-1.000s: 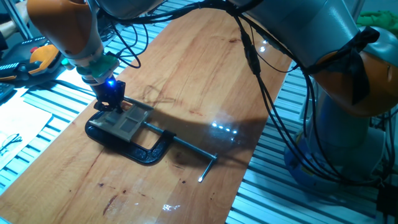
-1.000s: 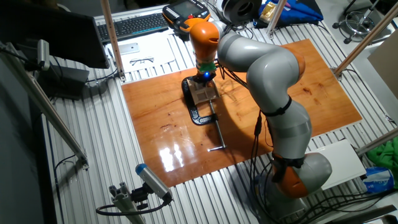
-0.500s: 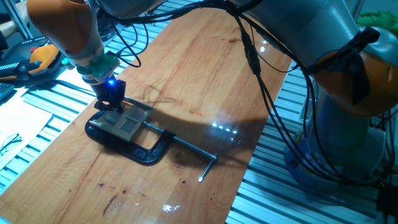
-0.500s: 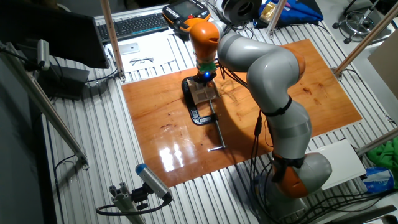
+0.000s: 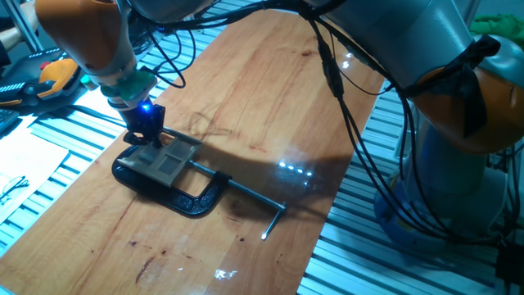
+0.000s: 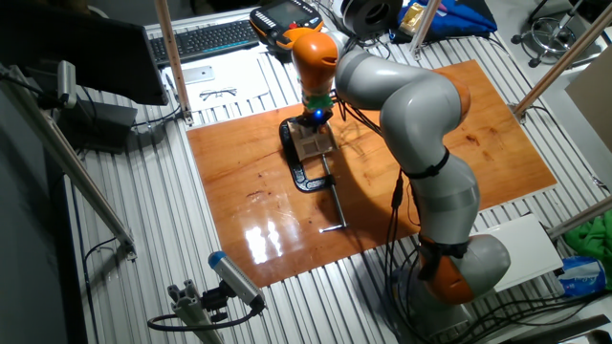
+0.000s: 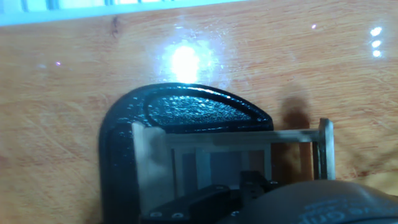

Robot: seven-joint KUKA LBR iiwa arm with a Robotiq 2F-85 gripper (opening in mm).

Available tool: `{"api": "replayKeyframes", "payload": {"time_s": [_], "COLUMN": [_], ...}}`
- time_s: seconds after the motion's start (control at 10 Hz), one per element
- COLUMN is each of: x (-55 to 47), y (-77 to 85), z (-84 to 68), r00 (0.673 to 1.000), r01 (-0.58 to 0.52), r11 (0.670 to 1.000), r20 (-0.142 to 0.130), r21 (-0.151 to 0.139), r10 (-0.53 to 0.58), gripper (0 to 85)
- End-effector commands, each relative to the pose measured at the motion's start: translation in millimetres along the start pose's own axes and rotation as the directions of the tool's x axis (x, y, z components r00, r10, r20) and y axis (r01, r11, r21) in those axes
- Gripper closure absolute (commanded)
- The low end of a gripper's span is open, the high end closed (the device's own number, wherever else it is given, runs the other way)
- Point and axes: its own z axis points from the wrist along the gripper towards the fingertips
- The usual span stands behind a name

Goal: Close a sliding window

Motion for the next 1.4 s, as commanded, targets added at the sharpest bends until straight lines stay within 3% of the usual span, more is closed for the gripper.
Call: {"api": "replayKeyframes", "payload": {"time_s": [0.0, 0.5, 1.3], "x": [-0.4, 3.3, 4.2], "y": [5.1, 33.9, 45.3], "z": [-2.5, -1.1, 6.7], "r00": [1.0, 0.999, 1.0], "r01": [-0.009, -0.034, 0.022], "r11": [1.0, 0.999, 0.999], "r20": [0.0, 0.007, 0.011], "r21": [-0.009, -0.024, -0.047], "r10": [0.009, 0.034, -0.022], "gripper": [85.0, 85.0, 85.0]}}
